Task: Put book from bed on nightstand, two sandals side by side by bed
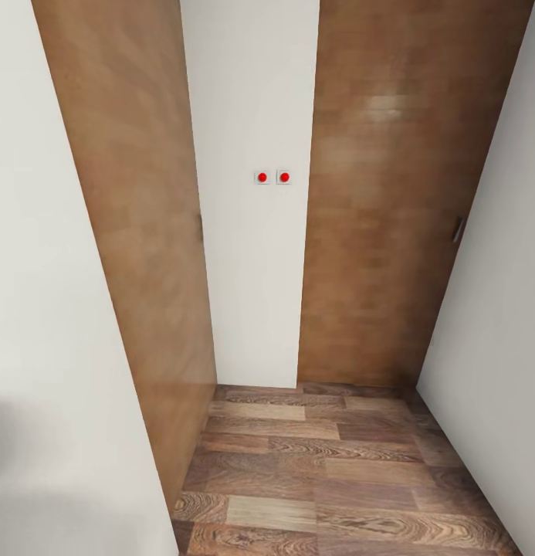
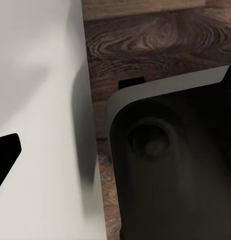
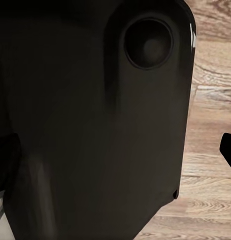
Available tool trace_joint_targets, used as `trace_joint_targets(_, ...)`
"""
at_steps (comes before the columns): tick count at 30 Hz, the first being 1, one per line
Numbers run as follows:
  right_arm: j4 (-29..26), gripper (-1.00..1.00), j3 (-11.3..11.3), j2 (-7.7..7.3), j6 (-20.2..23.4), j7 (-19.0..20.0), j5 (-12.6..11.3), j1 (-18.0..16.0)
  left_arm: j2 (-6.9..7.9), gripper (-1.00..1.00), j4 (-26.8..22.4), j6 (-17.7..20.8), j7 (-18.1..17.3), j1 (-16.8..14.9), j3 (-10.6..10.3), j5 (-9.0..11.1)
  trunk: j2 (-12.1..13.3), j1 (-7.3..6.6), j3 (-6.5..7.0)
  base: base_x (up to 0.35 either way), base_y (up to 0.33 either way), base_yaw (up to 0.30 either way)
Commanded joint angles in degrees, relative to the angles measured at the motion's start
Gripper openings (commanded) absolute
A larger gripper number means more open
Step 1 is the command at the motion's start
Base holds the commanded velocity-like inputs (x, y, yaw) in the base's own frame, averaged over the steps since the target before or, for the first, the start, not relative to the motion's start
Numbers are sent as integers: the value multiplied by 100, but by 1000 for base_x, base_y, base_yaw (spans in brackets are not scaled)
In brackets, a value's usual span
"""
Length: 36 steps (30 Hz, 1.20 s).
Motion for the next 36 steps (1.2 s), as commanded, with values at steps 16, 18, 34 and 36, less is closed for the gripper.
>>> trace_joint_targets(16, 15, 100, -4, 0, -4, 3, -2, -1, 0, 100, 4, -17, 32, -3, -63, -6, -2, 0, -4, 20, 0, 0)
trace_joint_targets(18, 16, 100, -3, 2, -4, 3, -2, -1, 0, 100, 4, -17, 32, -3, -63, -6, -2, 0, -4, 63, 0, 0)
trace_joint_targets(34, 19, 100, -3, 5, -4, 3, -2, -2, 0, 100, 4, -17, 32, -3, -64, -6, -2, 0, -4, 54, 0, 0)
trace_joint_targets(36, 19, 100, -3, 6, -4, 3, -2, -3, 0, 100, 4, -17, 32, -3, -64, -10, -2, 0, -4, 76, 0, 0)
